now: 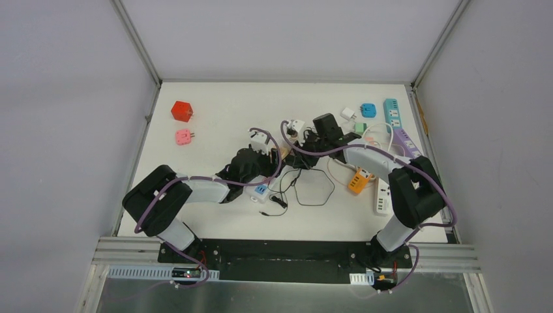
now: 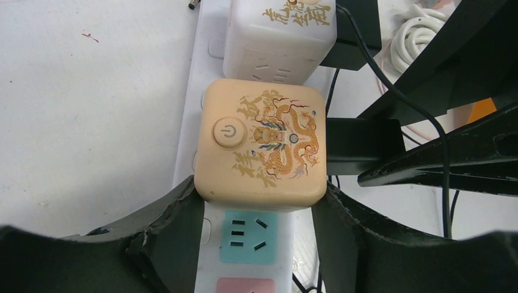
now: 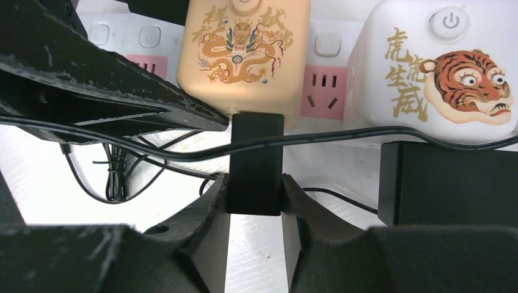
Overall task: Pull the plug off the socket
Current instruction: Remove the plug from the socket.
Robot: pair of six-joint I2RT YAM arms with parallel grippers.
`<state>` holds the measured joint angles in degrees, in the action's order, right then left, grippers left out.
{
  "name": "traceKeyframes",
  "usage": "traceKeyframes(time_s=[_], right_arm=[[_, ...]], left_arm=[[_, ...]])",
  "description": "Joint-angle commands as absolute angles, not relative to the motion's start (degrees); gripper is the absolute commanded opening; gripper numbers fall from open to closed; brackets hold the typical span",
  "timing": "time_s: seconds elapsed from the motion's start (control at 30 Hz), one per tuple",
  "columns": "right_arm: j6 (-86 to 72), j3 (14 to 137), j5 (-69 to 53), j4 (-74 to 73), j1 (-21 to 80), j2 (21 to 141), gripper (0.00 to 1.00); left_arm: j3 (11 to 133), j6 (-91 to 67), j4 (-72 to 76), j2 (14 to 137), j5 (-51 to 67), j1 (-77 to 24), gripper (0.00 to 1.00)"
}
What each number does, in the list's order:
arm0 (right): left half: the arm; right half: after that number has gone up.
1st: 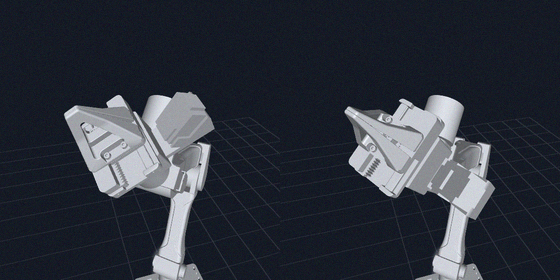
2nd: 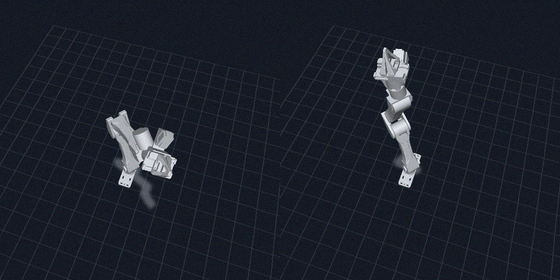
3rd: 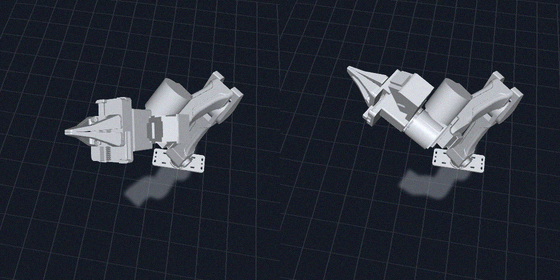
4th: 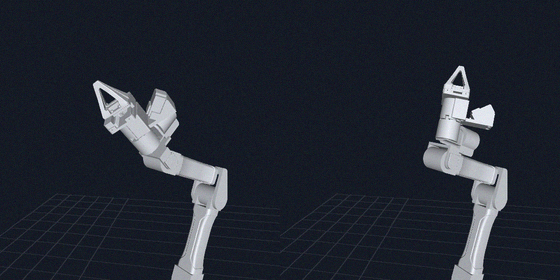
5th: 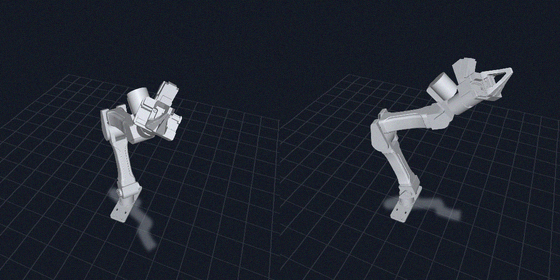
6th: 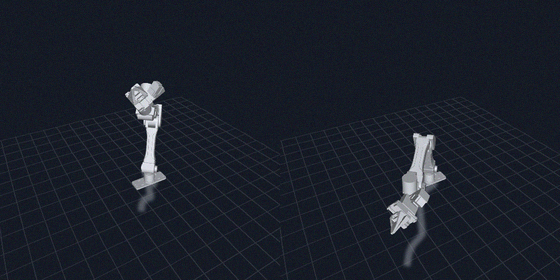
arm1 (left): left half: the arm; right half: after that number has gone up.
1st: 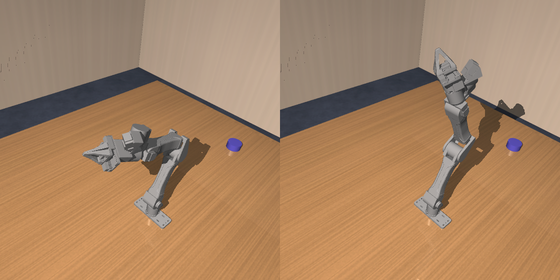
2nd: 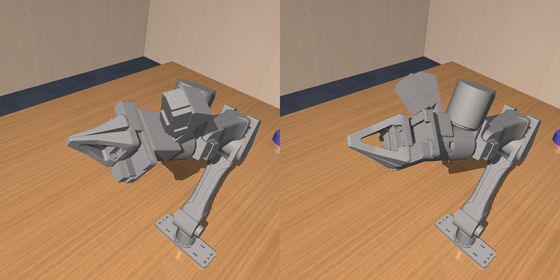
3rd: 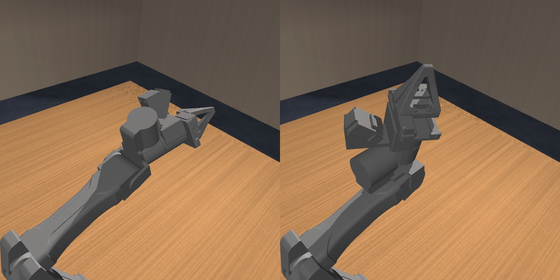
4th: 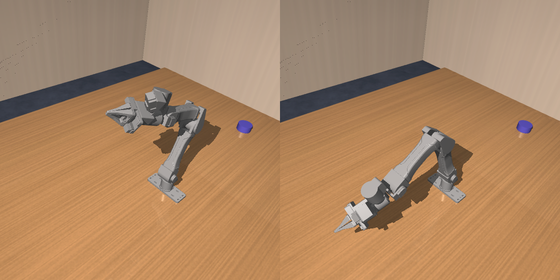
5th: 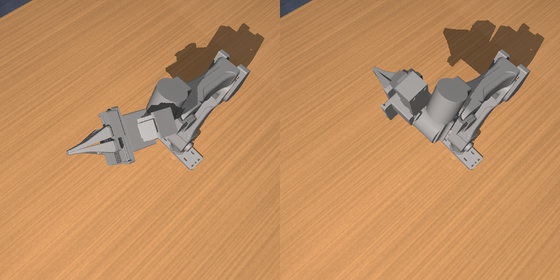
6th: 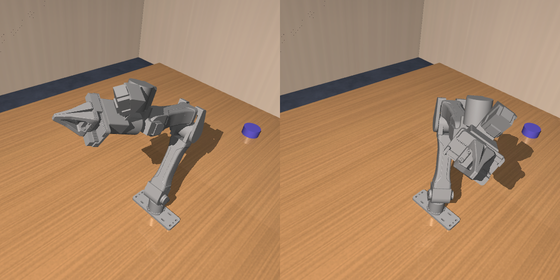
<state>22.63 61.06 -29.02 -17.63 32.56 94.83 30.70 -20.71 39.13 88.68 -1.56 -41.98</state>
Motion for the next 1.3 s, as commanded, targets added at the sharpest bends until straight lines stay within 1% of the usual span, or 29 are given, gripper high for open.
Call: traceKeyframes(time_s=[0.0,0.13,0.37,0.47,0.57,0.8,0.93,1.03,1.27], right_arm=[[20.52,62.41,-35.3,-18.72,29.15,92.14,0.0],[19.55,62.14,-36.23,-18.3,29.72,92.67,0.0],[20.3,62.49,-36.82,-18.05,38.65,93.76,0.0],[20.69,63.17,-35.78,-18.64,39.67,93.58,0.0],[22.04,63.37,-34.48,-19.57,38.27,92.79,0.0],[24.38,64.29,-36.38,-23.86,28.08,93.91,0.0],[22.69,64.16,-37.84,-23.51,26.82,94.13,0.0],[21.61,63.67,-38.22,-22.04,29.18,93.56,0.0],[22.88,63.8,-36.15,-21.35,39.28,92.27,0.0]], left_arm=[[29.64,-22.5,35.67,89.96,-2.78,-41.92,0.0],[29.71,-22.63,35.79,90.04,-2.56,-41.92,0.0],[29.79,-22.68,35.62,90.01,-2.92,-41.9,0.0],[29.54,-22.6,35.44,89.91,-3.35,-41.9,0.0],[29.44,-22.42,35.42,90.06,-3.57,-41.92,0.0],[29.54,-22.31,35.73,90.61,-3.21,-41.88,0.0],[29.36,-22.49,36.12,90.62,-2.97,-41.85,0.0],[29.43,-22.63,36.2,90.53,-2.77,-41.9,0.0],[29.71,-22.76,35.8,90.71,-3.23,-41.92,0.0]])
